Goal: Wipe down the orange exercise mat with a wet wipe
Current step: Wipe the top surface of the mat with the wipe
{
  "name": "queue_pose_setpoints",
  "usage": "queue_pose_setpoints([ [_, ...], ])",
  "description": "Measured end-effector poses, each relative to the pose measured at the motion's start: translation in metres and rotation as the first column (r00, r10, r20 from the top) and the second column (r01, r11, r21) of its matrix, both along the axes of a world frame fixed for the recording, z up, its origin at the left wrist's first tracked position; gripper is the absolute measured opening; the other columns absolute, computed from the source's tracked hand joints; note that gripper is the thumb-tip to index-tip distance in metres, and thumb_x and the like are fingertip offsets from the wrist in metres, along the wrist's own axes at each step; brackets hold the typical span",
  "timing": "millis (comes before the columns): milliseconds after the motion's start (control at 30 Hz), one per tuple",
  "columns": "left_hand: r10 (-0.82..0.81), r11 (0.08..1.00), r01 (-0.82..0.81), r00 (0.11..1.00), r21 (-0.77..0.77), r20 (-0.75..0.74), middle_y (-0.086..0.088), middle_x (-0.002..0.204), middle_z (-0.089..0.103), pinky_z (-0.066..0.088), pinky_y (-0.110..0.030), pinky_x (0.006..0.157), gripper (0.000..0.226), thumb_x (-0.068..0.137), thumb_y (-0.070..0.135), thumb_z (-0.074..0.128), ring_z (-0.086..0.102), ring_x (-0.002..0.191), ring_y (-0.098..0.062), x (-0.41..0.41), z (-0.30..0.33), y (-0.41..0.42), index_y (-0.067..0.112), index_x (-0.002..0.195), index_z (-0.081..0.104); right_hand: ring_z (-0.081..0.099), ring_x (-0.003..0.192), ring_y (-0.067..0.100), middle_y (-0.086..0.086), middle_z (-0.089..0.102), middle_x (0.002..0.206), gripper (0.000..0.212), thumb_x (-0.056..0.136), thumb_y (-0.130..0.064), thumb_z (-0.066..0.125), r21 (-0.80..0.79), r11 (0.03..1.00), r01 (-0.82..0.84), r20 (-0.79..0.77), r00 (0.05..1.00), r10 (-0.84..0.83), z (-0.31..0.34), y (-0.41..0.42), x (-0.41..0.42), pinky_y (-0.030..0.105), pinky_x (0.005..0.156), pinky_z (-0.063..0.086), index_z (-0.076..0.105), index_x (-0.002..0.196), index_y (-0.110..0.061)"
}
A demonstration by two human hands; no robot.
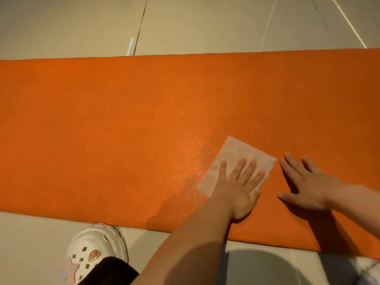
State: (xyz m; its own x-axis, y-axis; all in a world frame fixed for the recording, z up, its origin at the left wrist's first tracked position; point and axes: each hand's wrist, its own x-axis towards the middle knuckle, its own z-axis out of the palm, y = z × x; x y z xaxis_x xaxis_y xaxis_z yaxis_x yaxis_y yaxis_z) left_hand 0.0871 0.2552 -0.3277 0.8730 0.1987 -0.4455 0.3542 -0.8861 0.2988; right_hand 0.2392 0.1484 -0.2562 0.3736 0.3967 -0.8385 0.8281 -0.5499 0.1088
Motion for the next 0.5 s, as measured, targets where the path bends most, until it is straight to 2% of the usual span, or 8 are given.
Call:
queue_pose_setpoints([
  [67,-0.011,0.999,0.013,0.998,-0.035,0.061,0.012,0.158,-0.022,-0.031,-0.042,0.111,0.074,0.086,0.055,-0.016,-0.025,0.147,-0.009,-0.013,-0.003,-0.004,0.036,0.156,-0.003,-0.023,0.148,0.030,-0.007,-0.042,0.150,0.088,0.092,-0.073,0.017,0.060,0.995,0.083,-0.004,0.997,-0.083,-0.012,-0.002,-0.008,0.048,0.121,0.012,-0.027,0.150,-0.024],
  [133,0.052,0.998,-0.048,0.994,-0.037,0.101,0.011,0.163,-0.012,-0.028,-0.033,0.112,0.079,0.083,0.056,-0.018,-0.016,0.150,-0.010,-0.029,-0.006,0.006,0.036,0.156,0.003,-0.020,0.148,0.030,-0.006,-0.037,0.154,0.085,0.091,-0.071,0.012,0.073,0.989,0.125,-0.026,0.992,-0.123,-0.011,0.002,-0.005,0.047,0.122,0.008,-0.024,0.152,-0.023],
  [200,0.166,0.985,-0.172,0.975,0.027,0.147,0.010,0.164,-0.006,-0.022,-0.033,0.114,0.076,0.088,0.058,-0.019,-0.009,0.151,-0.012,-0.044,-0.010,0.026,0.037,0.156,0.006,-0.017,0.149,0.030,-0.006,-0.032,0.157,0.083,0.092,-0.069,0.011,0.080,0.989,0.127,-0.044,0.991,-0.124,-0.008,0.001,0.002,0.046,0.122,0.005,-0.020,0.153,-0.024],
  [267,0.320,0.941,-0.332,0.937,0.073,0.139,0.012,0.164,-0.007,-0.016,-0.037,0.118,0.063,0.096,0.054,-0.012,-0.010,0.151,-0.012,-0.061,-0.010,0.052,0.039,0.156,0.003,-0.016,0.150,0.028,-0.007,-0.030,0.158,0.082,0.091,-0.069,0.012,0.096,0.990,0.107,-0.049,0.994,-0.102,-0.006,-0.004,0.002,0.045,0.122,0.004,-0.019,0.154,-0.026],
  [367,0.563,0.810,-0.565,0.824,0.155,0.062,0.007,0.164,-0.013,-0.008,-0.040,0.119,0.050,0.107,0.039,0.009,-0.013,0.151,-0.015,-0.109,-0.006,0.096,0.037,0.155,-0.006,-0.018,0.149,0.026,-0.007,-0.032,0.157,0.082,0.091,-0.069,0.011,0.120,0.990,0.076,-0.036,0.997,-0.072,-0.010,-0.016,-0.009,0.047,0.122,0.007,-0.021,0.153,-0.026],
  [500,0.825,0.541,-0.820,0.560,0.184,0.071,0.005,0.165,-0.014,-0.007,-0.046,0.122,0.051,0.107,0.039,0.008,-0.012,0.151,-0.016,-0.194,-0.002,0.124,0.036,0.156,-0.005,-0.019,0.149,0.028,-0.004,-0.033,0.157,0.084,0.090,-0.070,0.010,0.131,0.989,0.066,-0.014,0.998,-0.064,-0.015,-0.021,-0.015,0.048,0.122,0.009,-0.023,0.152,-0.024],
])
